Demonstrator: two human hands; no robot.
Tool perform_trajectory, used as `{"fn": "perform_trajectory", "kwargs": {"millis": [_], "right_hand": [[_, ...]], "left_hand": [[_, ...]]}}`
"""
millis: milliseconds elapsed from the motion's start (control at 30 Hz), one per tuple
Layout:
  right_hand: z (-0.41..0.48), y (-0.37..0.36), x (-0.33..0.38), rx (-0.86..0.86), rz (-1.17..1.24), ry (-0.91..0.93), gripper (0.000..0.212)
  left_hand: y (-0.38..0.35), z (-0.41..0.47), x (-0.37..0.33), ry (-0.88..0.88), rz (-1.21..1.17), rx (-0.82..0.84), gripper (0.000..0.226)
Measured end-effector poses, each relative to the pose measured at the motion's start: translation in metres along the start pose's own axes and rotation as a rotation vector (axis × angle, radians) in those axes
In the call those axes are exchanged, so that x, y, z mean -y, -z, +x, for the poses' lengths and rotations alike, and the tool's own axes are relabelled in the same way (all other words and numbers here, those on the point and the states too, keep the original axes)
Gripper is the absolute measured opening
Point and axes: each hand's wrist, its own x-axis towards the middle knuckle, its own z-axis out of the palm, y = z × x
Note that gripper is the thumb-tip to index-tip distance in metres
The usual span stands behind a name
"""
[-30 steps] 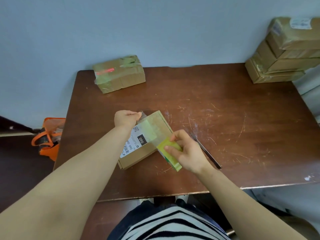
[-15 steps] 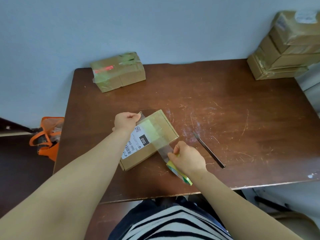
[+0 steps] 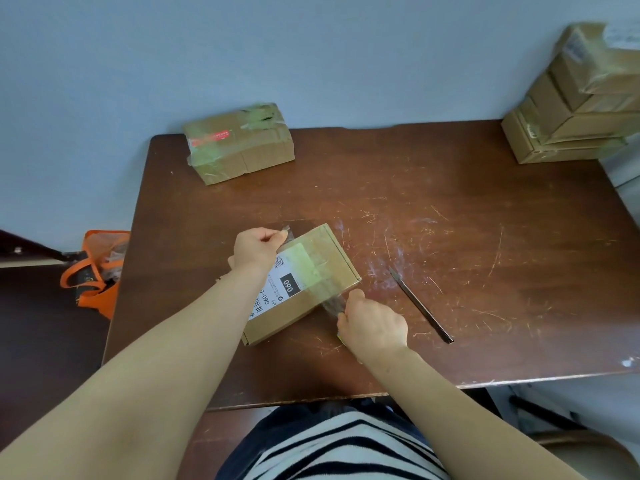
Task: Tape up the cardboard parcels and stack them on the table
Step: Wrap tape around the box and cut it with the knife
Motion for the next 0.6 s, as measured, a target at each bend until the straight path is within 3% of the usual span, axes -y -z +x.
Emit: {"fn": "perform_trajectory", "kwargs": {"millis": [500,600], "right_hand": [[0.026,0.001,0.010,0.083,-0.060,-0.015,0.016],[0.027,0.002,0.009,0.094,-0.048,-0.022,0.009]], "left_hand": [[0.002,0.014,-0.006,-0.126,0.538,0.066,0.039],[0.005,0.013,-0.009,-0.085,0.688,0.076,0.035]]}}
